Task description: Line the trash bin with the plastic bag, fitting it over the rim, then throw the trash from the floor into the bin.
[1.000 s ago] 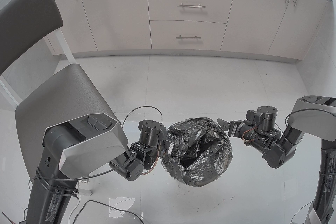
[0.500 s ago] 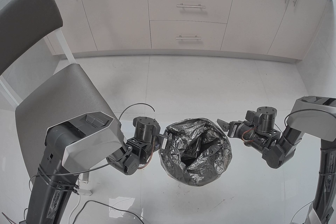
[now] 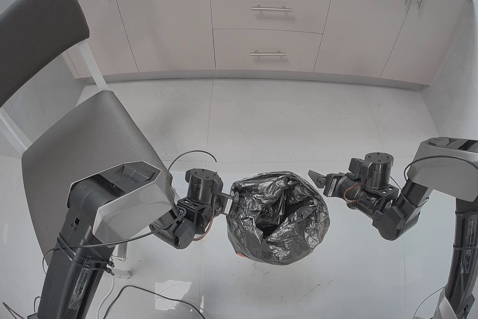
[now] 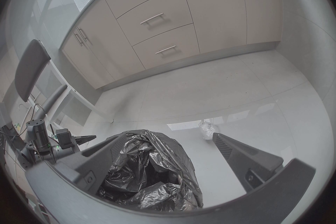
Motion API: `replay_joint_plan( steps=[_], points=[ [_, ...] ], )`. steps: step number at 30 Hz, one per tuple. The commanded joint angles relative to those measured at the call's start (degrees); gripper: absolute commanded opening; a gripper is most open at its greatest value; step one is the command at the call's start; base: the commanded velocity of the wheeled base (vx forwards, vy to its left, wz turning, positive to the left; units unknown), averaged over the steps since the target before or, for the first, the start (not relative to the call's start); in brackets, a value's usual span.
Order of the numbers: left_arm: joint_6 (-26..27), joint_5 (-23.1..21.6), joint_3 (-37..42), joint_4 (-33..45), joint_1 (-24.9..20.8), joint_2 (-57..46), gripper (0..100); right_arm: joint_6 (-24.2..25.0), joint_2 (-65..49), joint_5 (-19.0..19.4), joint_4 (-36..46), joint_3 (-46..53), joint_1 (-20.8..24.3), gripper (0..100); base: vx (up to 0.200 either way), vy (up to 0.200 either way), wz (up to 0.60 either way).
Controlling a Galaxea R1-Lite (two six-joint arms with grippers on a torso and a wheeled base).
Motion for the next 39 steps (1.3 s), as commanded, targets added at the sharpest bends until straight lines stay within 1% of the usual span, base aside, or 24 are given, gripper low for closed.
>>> replay_joint_plan(
  steps=[1,5,10,13,17,21,29,33,37,39],
  points=[
    [0.21,0.01,-0.1,0.13,0.17,1.36,100,-0.03,0.36,-0.04,-0.02,0.0,0.03,100,0.0,0.0,0.0],
    [1.44,-0.26,-0.19,0.22,0.26,1.97,100,-0.03,0.36,-0.04,-0.02,-0.09,0.03,100,0.0,0.0,0.0],
    [1.62,-0.34,-0.72,1.18,0.44,1.97,100,-0.03,0.36,-0.04,-0.02,-0.09,0.03,100,0.0,0.0,0.0],
    [1.8,-0.7,-0.37,4.17,0.52,1.36,100,-0.03,0.27,-0.04,-0.11,0.0,0.03,100,0.0,0.0,0.0],
    [1.71,-2.72,-0.37,10.59,0.44,-0.31,100,-0.03,0.27,-0.04,-0.11,-0.09,0.03,100,0.0,0.0,0.0],
    [1.44,-3.68,-1.25,17.0,0.44,-1.89,100,-0.03,0.19,-0.04,-0.11,-0.09,0.03,100,0.0,0.0,0.0],
    [1.0,-3.68,-1.6,17.44,0.61,-1.98,100,-0.12,0.19,-0.04,-0.11,0.0,-0.06,100,0.0,0.0,0.0],
    [-4.18,-3.77,0.95,18.15,-0.79,-6.55,100,-0.12,0.1,-0.04,-0.11,0.09,-0.06,100,0.0,0.0,0.0],
    [-5.41,-4.12,8.33,18.23,-3.52,-12.79,100,-0.21,0.19,-0.04,-0.11,0.09,0.03,100,0.0,0.0,0.0],
    [-6.03,-4.47,11.06,18.15,-4.75,-14.29,100,-0.21,0.1,-0.04,-0.11,0.17,0.03,100,0.0,0.0,0.0]
  ],
)
